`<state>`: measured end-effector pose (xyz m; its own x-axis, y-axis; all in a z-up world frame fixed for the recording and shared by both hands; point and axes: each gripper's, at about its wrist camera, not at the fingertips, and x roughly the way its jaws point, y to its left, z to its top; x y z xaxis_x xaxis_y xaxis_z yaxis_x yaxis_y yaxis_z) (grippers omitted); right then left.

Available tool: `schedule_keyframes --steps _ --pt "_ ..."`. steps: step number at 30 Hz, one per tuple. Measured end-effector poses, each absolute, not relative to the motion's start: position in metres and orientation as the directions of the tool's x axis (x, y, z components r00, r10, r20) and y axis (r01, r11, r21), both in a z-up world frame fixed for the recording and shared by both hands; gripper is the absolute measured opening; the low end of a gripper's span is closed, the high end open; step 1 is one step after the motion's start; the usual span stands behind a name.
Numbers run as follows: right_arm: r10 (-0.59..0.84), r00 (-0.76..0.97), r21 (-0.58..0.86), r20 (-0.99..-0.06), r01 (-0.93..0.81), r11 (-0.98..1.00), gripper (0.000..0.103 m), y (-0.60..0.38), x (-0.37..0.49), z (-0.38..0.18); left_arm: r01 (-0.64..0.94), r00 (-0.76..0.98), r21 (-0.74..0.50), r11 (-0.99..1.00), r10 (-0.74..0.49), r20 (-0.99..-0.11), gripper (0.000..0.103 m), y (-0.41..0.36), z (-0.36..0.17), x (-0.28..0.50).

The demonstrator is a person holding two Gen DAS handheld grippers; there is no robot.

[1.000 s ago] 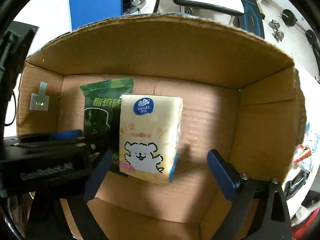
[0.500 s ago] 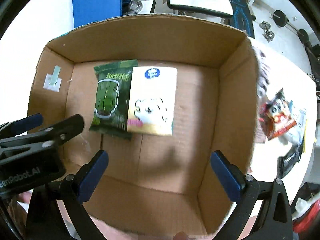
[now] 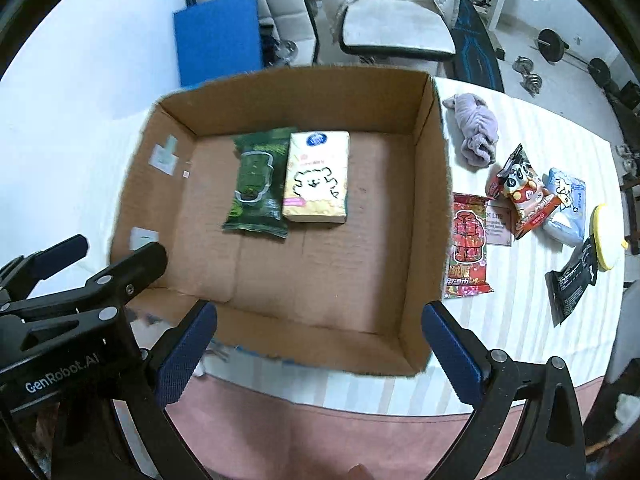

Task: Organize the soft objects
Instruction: 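Grasp the blue tissue pack with the left tool while the right tool grasps the yellow sponge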

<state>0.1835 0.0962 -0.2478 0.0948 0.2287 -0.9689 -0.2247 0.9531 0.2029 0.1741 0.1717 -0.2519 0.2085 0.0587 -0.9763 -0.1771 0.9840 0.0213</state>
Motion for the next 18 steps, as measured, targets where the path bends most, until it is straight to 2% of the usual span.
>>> schedule_keyframes --steps 4,9,14,18 --pt "0.297 0.143 0.265 -0.944 -0.203 0.943 0.103 0.060 0.184 -0.219 -0.135 0.289 0.028 0.990 0.067 -0.955 0.097 0.133 -0.212 0.180" --pt "0.270 0.199 0.256 -0.942 -0.098 0.962 0.103 -0.031 0.193 -0.192 -0.027 0.316 -0.021 0.999 -0.012 -0.949 0.097 0.058 -0.187 0.210" --pt "0.184 0.206 0.203 -0.961 0.078 0.976 0.103 -0.146 0.210 -0.200 0.021 0.240 -0.122 0.992 -0.123 -0.963 0.097 -0.019 -0.214 0.258" --pt "0.121 0.180 0.158 -0.976 0.207 0.965 0.103 -0.240 0.230 -0.227 0.032 0.144 -0.147 0.989 -0.150 -0.978 0.097 -0.082 -0.258 0.301"
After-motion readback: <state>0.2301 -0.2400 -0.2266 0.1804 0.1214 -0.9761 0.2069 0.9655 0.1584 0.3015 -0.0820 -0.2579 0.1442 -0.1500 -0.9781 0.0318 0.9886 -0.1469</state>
